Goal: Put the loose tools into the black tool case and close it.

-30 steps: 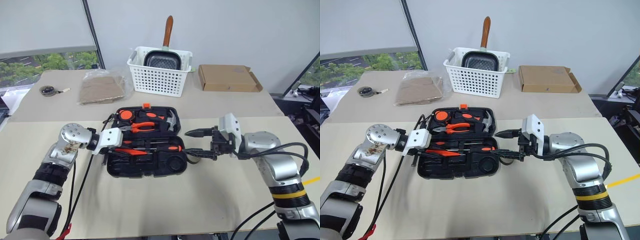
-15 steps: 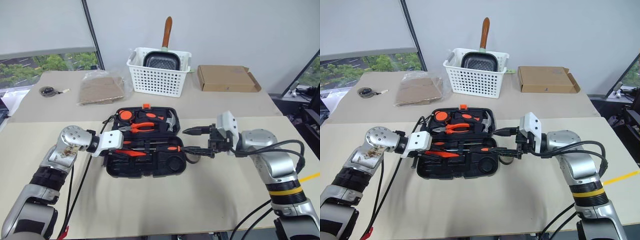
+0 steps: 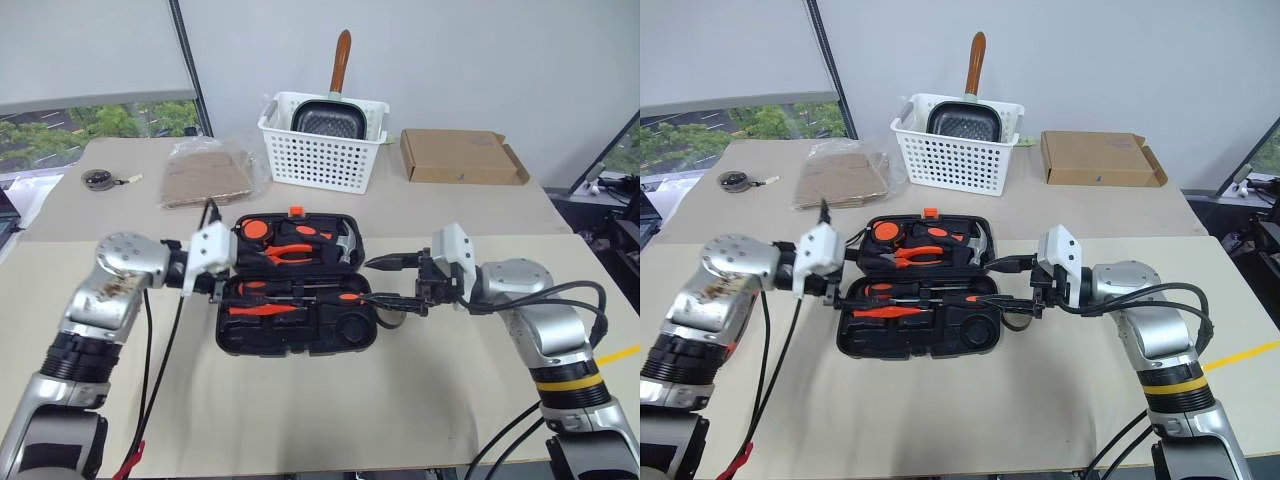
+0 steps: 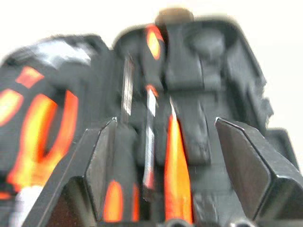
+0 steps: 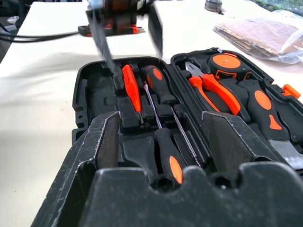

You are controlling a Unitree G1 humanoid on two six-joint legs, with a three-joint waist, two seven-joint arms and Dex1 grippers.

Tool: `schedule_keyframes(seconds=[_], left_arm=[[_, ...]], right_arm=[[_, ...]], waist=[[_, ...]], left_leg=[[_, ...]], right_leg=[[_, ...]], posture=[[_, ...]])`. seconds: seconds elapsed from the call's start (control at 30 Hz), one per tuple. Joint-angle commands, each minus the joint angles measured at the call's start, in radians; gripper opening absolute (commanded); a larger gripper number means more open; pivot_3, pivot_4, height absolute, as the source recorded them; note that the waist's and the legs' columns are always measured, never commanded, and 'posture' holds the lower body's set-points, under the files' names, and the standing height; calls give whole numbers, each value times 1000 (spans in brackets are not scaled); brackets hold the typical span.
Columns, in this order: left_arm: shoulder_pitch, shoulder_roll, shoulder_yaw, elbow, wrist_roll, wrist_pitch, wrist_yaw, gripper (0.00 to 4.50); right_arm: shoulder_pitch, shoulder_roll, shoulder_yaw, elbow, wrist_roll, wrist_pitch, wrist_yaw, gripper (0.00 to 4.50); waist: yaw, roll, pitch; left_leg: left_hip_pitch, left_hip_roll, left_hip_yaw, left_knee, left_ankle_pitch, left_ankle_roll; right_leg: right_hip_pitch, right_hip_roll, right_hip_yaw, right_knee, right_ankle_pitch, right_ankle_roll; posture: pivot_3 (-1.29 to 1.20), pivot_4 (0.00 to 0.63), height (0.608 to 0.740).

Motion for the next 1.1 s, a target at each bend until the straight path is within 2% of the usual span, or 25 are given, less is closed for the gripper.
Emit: schedule_keyframes(seconds=[0.03,0.1,0.2,0.23,0.4,0.6,0.87,1.1], left_arm=[[83,47,-4,-43,16,-21,-16,1991],[126,71,-34,-25,68,-92,-32,1267],[127,55,-52,17,91,-114,-16,206],[125,41,-62,41,95,-130,-16,35],[116,-5,-100,149,150,-220,-5,35],[91,-47,-117,227,174,-269,3,35],[65,-96,-47,227,32,-212,-50,35],[51,-90,-66,312,96,-282,-27,35]], right_arm=[[2,12,-1,-4,-1,-34,-4,3199],[1,19,3,-1,-4,-38,-5,3199],[-2,24,5,4,-6,-42,-2,3199],[-5,24,4,7,-7,-45,0,3199],[-7,18,4,11,-6,-52,1,3199],[1,12,0,-1,-5,-49,-7,3199],[-1,10,0,0,-5,-47,-9,3199],[-6,15,6,2,-7,-49,-10,3199]], waist=[[-2,0,0],[-8,1,0],[-4,0,1],[2,0,1],[5,1,1],[2,1,1],[2,1,1],[0,1,1]], left_leg=[[0,0,0,0,0,0],[2,0,2,-1,0,-1],[0,0,0,-1,0,-1],[0,1,0,-1,0,-1],[0,0,-1,0,-3,4],[0,0,0,0,-2,2],[0,0,-1,2,-2,4],[0,0,0,1,0,1]], right_leg=[[0,0,0,0,0,0],[0,0,1,0,0,0],[-1,1,0,1,0,0],[-1,1,0,1,0,0],[0,0,0,1,0,0],[0,0,0,1,0,-1],[0,0,0,2,1,0],[0,1,0,1,1,0]], posture=[[0,150,700],[0,150,700],[0,150,700],[0,150,700],[0,150,700],[0,150,700],[0,150,700],[0,150,700]])
